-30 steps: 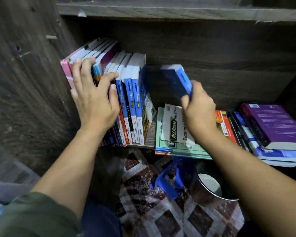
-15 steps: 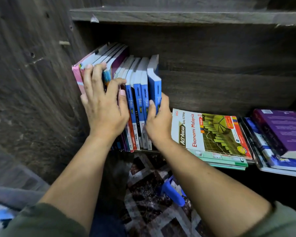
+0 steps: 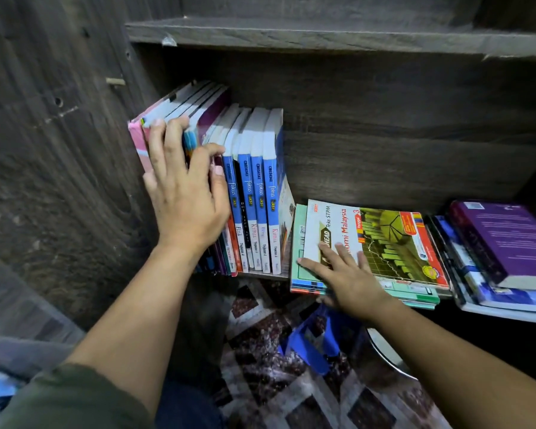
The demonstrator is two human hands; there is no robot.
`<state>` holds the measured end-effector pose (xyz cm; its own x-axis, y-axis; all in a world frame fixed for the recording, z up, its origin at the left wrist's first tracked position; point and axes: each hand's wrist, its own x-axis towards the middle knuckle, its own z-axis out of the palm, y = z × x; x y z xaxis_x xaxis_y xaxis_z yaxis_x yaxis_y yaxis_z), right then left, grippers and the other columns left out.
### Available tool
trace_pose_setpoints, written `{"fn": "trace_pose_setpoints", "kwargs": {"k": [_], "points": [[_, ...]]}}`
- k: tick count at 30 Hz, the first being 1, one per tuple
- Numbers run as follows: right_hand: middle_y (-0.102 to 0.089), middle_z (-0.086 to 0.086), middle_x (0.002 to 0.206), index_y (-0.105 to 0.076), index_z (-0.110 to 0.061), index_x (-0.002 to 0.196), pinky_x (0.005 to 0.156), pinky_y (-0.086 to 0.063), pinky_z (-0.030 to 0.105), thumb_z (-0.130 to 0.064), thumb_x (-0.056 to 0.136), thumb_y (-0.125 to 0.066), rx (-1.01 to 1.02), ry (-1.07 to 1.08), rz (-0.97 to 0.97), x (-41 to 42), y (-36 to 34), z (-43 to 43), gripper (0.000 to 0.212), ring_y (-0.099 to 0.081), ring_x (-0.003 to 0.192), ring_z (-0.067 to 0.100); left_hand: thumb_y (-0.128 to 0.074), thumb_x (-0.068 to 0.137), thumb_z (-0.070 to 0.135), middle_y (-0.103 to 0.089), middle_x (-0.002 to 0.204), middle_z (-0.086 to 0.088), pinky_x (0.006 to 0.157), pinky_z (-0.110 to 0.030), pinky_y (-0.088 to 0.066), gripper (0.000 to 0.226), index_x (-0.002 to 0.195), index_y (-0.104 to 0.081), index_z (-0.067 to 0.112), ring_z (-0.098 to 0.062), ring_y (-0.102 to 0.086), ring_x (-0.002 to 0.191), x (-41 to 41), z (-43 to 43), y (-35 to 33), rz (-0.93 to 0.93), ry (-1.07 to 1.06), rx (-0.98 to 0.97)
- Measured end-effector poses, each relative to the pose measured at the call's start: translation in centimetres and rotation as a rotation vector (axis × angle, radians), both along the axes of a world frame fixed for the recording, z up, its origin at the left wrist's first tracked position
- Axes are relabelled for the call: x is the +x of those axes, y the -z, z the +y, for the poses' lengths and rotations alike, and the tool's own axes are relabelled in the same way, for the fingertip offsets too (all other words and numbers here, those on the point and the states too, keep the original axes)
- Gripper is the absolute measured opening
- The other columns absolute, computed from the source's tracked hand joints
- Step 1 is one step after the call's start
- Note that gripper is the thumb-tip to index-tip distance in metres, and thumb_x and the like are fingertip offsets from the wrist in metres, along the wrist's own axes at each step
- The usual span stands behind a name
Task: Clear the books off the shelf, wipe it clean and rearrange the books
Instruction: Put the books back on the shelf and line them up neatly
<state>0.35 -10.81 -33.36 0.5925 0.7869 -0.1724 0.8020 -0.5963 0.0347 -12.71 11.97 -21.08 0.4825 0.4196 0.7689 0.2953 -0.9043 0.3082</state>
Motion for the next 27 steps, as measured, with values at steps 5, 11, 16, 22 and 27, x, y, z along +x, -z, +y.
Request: {"fn": "trace_pose_setpoints", "kwargs": {"k": [5, 11, 16, 22, 27], "points": [[0.014, 0.002, 0.161, 0.002, -0.050, 0.148, 0.112, -0.001, 0.066, -0.052, 0.091, -0.054, -0.002, 0.041, -0.024, 0.5, 0.8, -0.3, 0.080, 0.013, 0.147, 0.036, -0.051, 0.088, 0.024, -0.028, 0.151, -0.007, 0.094, -0.055, -0.037, 0.024, 0.111, -0.058, 0.022, -0.027, -0.010, 0.146, 0.1, -0.3, -0.4, 0.044, -0.041, 0.000], [0.017, 0.008, 0.160, 0.012, -0.047, 0.147, 0.112, -0.003, 0.068, -0.051, 0.095, -0.047, -0.042, 0.032, -0.079, 0.3, 1.0, -0.3, 0.079, 0.014, 0.145, 0.041, -0.054, 0.089, 0.034, -0.022, 0.152, -0.013, 0.092, -0.062, -0.036, 0.032, 0.120, -0.055, 0.032, -0.037, -0.004, 0.146, 0.1, -1.4, -0.9, 0.168, -0.114, 0.039], [0.012, 0.007, 0.161, 0.006, -0.047, 0.146, 0.114, -0.008, 0.066, -0.046, 0.092, -0.057, -0.027, 0.033, -0.029, 0.5, 0.5, -0.1, 0.083, 0.007, 0.146, 0.041, -0.060, 0.086, 0.037, -0.018, 0.153, -0.014, 0.089, -0.062, -0.039, 0.042, 0.127, -0.050, 0.033, -0.042, 0.000, 0.145, 0.3, -1.4, -0.5, 0.260, -0.178, 0.102], [0.004, -0.004, 0.162, 0.007, -0.043, 0.150, 0.117, -0.023, 0.046, -0.048, 0.083, -0.069, -0.040, 0.095, 0.126, 2.1, -2.0, -3.9, 0.101, -0.011, 0.149, 0.022, -0.061, 0.083, 0.032, -0.018, 0.153, -0.015, 0.090, -0.063, -0.038, 0.044, 0.126, -0.052, 0.032, -0.042, 0.001, 0.145, 0.8, -1.7, -0.5, 0.244, -0.186, 0.058], [0.006, -0.005, 0.162, 0.003, -0.042, 0.151, 0.114, -0.021, 0.053, -0.057, 0.079, -0.068, -0.030, 0.232, 0.069, 3.2, -1.1, -7.4, 0.102, -0.002, 0.149, 0.025, -0.062, 0.082, 0.026, -0.012, 0.156, -0.018, 0.092, -0.061, -0.036, 0.047, 0.127, -0.051, 0.031, -0.044, 0.004, 0.145, 1.1, -2.6, -0.6, 0.251, -0.219, 0.039]]}}
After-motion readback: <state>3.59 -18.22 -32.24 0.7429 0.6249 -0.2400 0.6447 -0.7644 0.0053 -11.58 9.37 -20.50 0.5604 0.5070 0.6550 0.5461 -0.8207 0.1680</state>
